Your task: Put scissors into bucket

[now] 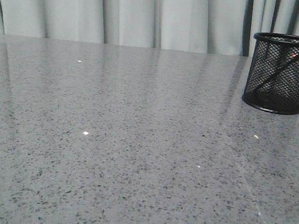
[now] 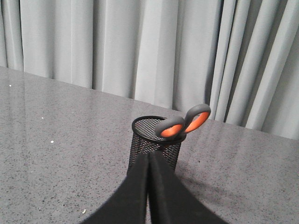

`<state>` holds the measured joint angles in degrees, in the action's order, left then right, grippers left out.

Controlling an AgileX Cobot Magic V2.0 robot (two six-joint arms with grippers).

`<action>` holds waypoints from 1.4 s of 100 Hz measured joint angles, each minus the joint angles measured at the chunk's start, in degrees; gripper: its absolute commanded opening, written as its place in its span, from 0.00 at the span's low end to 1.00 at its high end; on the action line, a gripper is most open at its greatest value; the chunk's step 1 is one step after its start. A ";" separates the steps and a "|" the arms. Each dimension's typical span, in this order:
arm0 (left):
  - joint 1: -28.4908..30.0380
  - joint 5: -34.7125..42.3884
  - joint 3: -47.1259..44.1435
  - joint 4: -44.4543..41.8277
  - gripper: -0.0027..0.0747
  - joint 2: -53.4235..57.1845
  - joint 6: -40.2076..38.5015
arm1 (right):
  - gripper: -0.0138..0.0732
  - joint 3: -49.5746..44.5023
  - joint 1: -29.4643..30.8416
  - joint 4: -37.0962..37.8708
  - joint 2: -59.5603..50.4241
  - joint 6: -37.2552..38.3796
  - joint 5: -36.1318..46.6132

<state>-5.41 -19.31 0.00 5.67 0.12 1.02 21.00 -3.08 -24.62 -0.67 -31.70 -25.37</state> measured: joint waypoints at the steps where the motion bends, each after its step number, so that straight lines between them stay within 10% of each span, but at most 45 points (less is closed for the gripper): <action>1: 0.00 0.00 0.00 0.12 0.01 0.00 0.00 | 0.11 0.00 0.00 0.00 0.00 0.00 0.00; 96: 0.00 -0.20 0.07 1.08 0.01 0.00 -0.09 | 0.11 -0.79 0.00 0.74 0.00 0.17 0.29; 122: 0.00 -0.20 0.07 1.08 0.01 0.00 -0.09 | 0.11 -12.90 1.53 28.46 0.00 33.31 8.87; 140: 0.00 -0.20 0.07 1.08 0.01 0.00 -0.09 | 0.11 -21.64 2.08 34.02 0.00 41.75 14.63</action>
<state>-5.41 -19.51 0.07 6.75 0.12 0.93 -0.64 -1.00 9.39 -0.67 10.05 -10.75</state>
